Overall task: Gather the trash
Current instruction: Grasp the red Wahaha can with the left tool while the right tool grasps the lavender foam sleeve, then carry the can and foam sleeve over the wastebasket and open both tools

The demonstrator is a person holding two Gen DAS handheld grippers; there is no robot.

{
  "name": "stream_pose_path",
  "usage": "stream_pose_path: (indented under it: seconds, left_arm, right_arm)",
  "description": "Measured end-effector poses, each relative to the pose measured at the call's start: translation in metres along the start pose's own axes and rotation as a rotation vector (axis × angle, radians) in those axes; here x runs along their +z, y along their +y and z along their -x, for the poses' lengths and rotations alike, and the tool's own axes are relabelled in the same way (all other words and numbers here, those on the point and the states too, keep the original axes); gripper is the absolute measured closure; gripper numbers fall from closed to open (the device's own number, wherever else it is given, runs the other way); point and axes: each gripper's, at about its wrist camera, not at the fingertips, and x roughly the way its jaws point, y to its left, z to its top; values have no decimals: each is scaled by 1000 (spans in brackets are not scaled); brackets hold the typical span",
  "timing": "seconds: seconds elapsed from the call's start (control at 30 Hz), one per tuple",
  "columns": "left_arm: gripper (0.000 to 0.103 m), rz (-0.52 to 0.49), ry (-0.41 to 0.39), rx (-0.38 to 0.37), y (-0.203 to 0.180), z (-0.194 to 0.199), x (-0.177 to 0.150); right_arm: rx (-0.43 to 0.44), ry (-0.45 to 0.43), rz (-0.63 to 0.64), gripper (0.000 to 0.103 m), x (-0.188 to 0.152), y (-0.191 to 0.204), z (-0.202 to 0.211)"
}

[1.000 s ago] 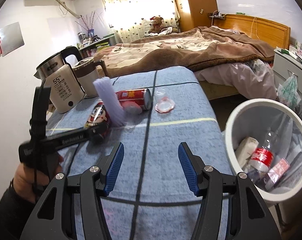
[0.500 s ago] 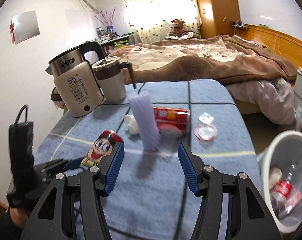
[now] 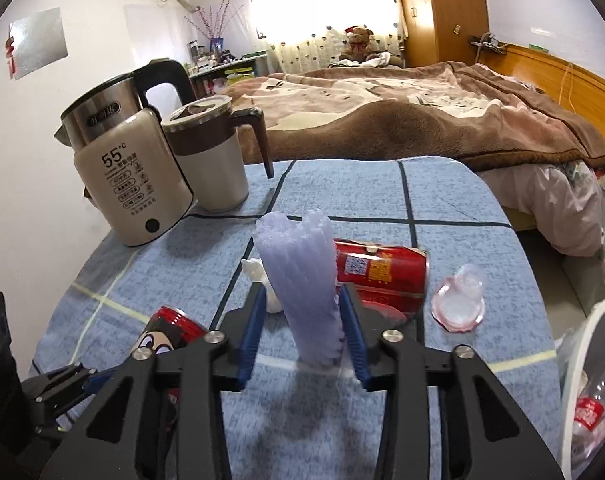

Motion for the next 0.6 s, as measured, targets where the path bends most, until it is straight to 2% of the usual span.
stream_pose_path:
  seconds: [0.03,0.13,0.37,0.6]
  left_arm:
    - [45,-2,0,0,0,0,0]
    - [45,-4,-1,0,-1,1,-1]
    - [45,-15,-2,-2,-10,6,-5]
    - [46,-46,-5,-14,-31,16,-15]
  right_arm:
    - [2,1,-6,79,0,-2,-1]
    - [23,-14,-26,81,-1,-6,4]
    - [60,-43,-60,81,-12,-13,36]
    - [62,-48,-101,81,-41,-28,78]
